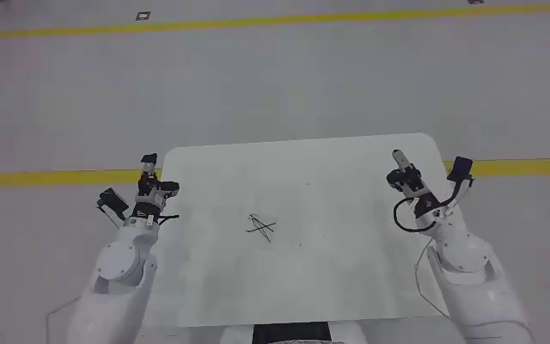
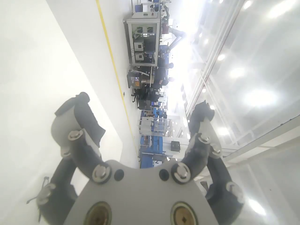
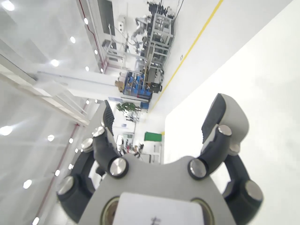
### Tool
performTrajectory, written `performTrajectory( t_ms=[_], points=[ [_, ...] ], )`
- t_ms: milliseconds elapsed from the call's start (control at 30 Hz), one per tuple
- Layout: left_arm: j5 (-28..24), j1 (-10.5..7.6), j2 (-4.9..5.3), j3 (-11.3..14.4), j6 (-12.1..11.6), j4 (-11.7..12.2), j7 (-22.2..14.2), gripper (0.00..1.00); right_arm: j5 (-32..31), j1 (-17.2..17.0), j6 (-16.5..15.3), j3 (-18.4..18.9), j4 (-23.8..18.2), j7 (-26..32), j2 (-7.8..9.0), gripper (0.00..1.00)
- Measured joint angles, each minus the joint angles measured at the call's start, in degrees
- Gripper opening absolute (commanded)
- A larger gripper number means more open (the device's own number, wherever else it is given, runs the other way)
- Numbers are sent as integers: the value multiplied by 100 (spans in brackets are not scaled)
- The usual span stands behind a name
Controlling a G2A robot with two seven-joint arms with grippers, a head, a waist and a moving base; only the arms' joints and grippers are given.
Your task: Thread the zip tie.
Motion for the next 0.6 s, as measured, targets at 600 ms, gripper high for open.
performTrajectory(
  t_ms=[600],
  points=[
    [0, 0, 0, 0, 0, 0, 0, 100, -192, 30, -245, -149, -38, 232, 20, 100]
  ],
)
